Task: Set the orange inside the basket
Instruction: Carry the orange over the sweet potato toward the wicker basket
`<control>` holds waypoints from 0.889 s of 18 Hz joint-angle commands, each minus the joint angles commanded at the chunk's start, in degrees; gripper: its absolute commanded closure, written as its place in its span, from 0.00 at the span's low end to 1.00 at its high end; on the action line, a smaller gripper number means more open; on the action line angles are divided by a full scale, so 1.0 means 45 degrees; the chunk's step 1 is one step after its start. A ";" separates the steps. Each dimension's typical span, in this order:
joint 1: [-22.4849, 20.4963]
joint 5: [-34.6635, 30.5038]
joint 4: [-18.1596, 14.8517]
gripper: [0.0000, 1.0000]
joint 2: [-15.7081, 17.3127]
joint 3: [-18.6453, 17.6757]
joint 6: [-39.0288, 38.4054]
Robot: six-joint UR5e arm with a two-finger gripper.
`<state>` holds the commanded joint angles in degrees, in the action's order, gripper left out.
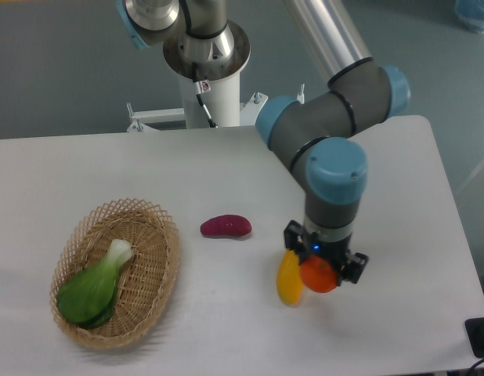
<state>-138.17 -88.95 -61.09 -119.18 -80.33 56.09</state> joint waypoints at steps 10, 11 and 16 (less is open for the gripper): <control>0.2538 -0.0058 0.1153 0.28 -0.0039 -0.0448 -0.2599; 0.2754 -0.0078 0.1172 0.28 0.0000 -0.0546 -0.2678; 0.4121 -0.0137 0.1133 0.28 -0.0019 -0.0606 -0.3242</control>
<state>-119.63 -89.56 -55.99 -119.27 -83.06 41.50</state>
